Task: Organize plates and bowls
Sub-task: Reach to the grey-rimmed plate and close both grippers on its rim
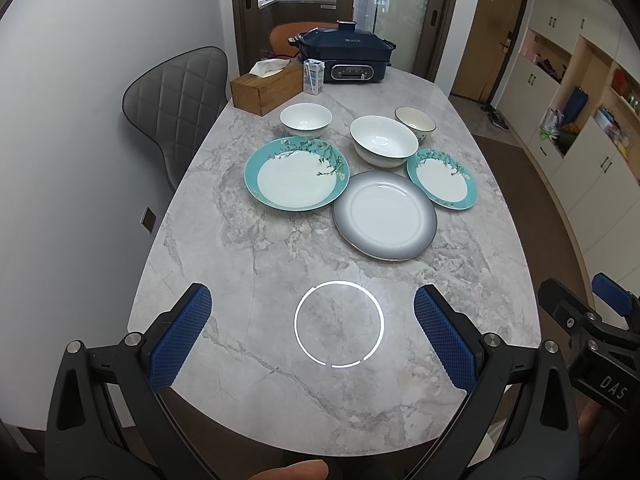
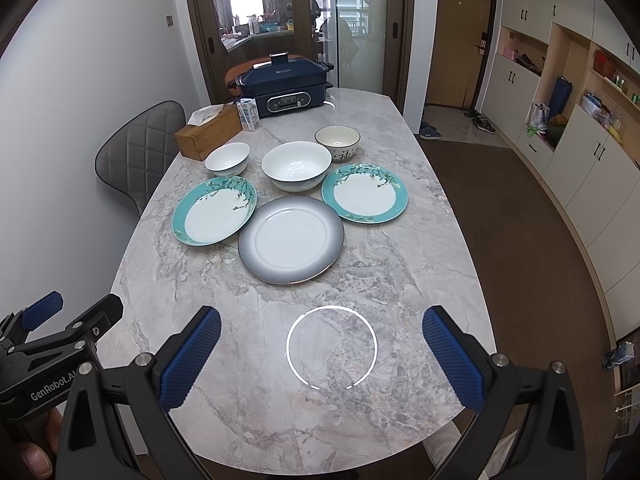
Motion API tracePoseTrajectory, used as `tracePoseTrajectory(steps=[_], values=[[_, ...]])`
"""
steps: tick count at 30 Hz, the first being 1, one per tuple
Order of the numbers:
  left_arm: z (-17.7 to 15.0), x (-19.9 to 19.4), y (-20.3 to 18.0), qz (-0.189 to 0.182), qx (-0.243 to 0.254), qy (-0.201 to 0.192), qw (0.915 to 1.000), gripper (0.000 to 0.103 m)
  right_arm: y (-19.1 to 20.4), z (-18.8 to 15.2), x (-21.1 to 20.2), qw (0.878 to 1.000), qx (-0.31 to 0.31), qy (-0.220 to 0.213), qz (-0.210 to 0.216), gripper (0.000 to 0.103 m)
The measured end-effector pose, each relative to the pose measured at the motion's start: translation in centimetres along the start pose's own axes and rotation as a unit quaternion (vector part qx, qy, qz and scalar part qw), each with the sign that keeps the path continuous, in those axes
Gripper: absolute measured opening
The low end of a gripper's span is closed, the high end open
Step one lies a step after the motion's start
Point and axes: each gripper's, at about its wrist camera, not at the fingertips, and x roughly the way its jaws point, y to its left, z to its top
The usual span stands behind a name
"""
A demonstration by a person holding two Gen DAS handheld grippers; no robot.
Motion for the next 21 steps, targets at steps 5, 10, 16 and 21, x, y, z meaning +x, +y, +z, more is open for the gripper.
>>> tracePoseTrajectory(steps=[5, 10, 16, 21], values=[[-0.1, 1.6, 0.6, -0.011, 0.007, 0.007, 0.9999, 0.102, 0.2, -0.1, -0.6, 1.0, 0.005, 0.002, -0.004, 0.103], [-0.3, 3.6, 1.8, -0.03, 0.014, 0.021, 0.9992, 0.102, 1.0, -0.3, 1.2, 1.0, 0.017, 0.006, -0.018, 0.103], [0.1, 9.4, 2.8, -0.054, 0.026, 0.071, 0.9957, 0.102, -0.4, -0.8, 3.0, 0.999, 0.031, 0.017, 0.007, 0.103], [1.4, 15.4, 1.8, -0.114, 0.023, 0.097, 0.9884, 0.101, -3.3, 0.4, 9.6, 0.994, 0.045, 0.044, 0.087, 0.102]])
